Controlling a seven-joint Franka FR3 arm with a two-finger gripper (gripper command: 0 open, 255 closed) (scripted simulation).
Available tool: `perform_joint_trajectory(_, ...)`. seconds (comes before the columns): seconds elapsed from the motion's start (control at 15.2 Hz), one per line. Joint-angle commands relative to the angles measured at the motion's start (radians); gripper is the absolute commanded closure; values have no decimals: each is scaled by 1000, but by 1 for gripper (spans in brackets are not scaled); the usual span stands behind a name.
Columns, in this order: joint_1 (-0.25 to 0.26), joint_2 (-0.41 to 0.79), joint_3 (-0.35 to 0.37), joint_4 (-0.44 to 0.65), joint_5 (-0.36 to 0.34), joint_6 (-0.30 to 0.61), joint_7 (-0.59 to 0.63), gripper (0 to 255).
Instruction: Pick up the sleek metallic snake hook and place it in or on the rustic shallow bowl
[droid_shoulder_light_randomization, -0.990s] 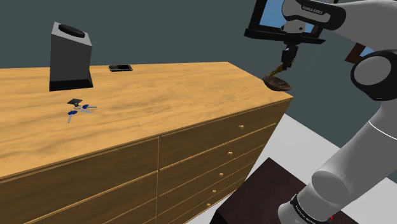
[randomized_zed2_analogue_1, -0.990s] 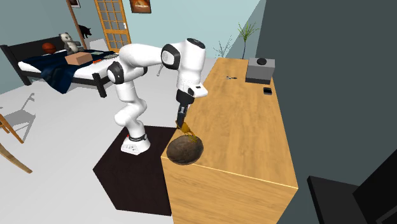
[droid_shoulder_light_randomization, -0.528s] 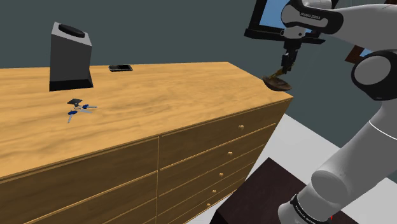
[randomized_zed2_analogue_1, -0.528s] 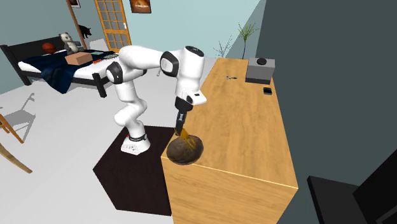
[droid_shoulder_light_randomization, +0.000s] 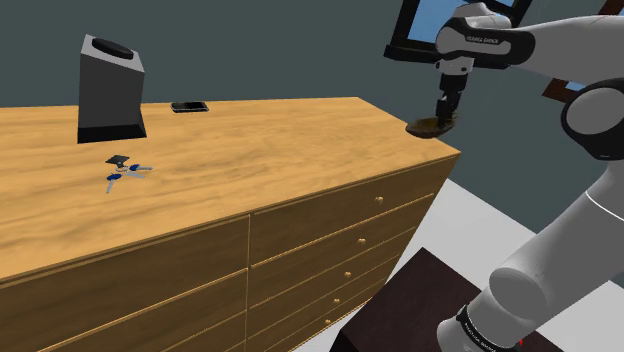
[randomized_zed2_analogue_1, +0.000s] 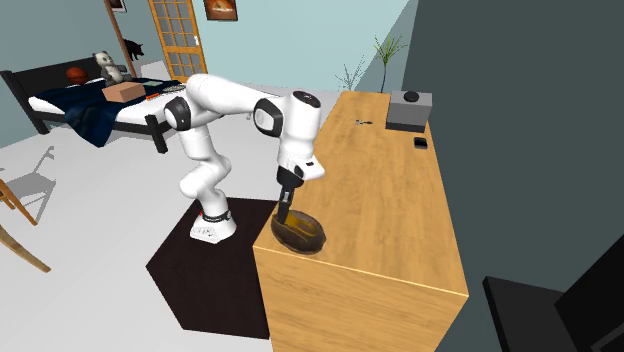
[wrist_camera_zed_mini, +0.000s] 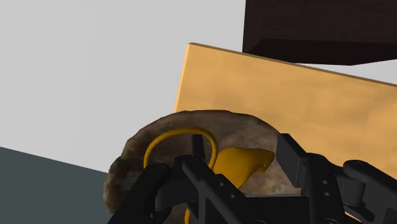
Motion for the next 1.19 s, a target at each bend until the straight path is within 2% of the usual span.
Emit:
perform_joint_trajectory(0.0, 0, -6, 0, -39, -1, 33, 6, 255)
perform_joint_trajectory(0.46, 0, -6, 0, -39, -1, 33, 6, 255)
perform_joint_trajectory(0.53, 0, -6, 0, -39, -1, 33, 6, 0)
perform_joint_trajectory(0.86, 0, -6, 0, -39, -1, 33, 6, 0)
perform_joint_trajectory(1.12, 7, 49, 7, 152, 10, -105, -9, 0)
